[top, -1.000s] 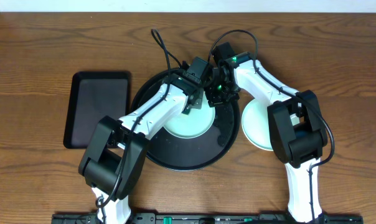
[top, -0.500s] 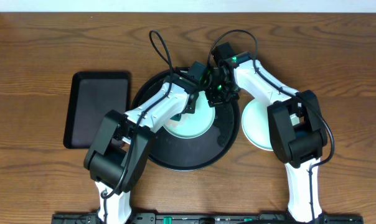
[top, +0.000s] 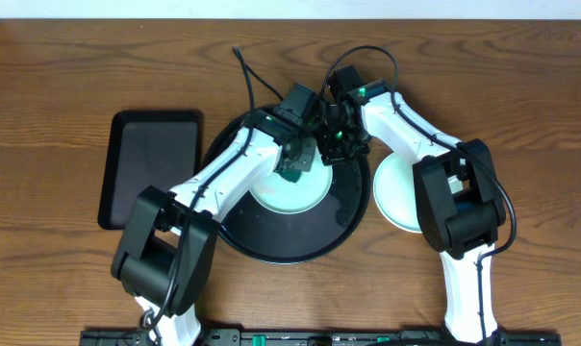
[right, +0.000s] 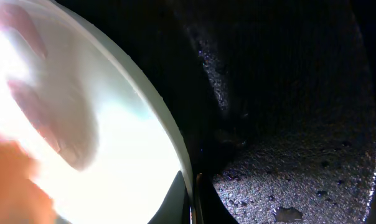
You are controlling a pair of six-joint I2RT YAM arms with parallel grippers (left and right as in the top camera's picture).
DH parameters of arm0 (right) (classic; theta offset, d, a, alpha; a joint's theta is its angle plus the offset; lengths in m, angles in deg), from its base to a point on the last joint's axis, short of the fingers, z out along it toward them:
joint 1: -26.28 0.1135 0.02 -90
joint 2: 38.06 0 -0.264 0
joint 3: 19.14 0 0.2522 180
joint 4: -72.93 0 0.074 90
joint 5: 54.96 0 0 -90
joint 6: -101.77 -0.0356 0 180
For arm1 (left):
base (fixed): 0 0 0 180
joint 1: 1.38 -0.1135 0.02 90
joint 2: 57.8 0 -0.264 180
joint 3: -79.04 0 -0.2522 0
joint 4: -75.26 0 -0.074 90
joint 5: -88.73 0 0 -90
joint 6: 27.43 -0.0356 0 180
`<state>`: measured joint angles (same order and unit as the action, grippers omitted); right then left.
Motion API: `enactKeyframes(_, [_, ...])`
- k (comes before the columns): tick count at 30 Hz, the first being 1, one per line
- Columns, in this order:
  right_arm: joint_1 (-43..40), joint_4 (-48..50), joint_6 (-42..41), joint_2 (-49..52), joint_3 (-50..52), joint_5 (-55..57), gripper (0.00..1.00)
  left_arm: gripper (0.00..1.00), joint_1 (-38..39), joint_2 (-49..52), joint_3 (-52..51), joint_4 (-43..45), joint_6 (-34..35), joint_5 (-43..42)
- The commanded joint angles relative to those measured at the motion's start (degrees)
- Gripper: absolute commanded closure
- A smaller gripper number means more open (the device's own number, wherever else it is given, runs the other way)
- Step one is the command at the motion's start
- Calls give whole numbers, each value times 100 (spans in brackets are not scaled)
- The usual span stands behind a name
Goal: Clean dirty plates on tray and stack at the side
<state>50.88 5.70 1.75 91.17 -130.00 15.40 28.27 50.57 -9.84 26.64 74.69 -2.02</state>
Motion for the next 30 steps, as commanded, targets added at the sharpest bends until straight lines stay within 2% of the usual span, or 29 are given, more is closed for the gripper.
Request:
enactKeyframes(1, [70, -35, -61, 284, 15, 79, 99, 92, -238, -90, -28, 0, 857, 1202])
enactKeyframes(7, [70, -33, -61, 284, 15, 76, 99, 93, -308, -90, -42, -225, 1091, 1091])
enactKeyframes(15, [70, -35, -63, 284, 15, 76, 99, 93, -140, -90, -131, -758, 1088, 4])
enactKeyframes(21, [70, -59, -61, 284, 15, 76, 99, 92, -48, -87, -149, -837, 1143, -15])
enactKeyframes(30, [70, -63, -61, 284, 15, 79, 99, 93, -42, -87, -490, -649, 1770, -9])
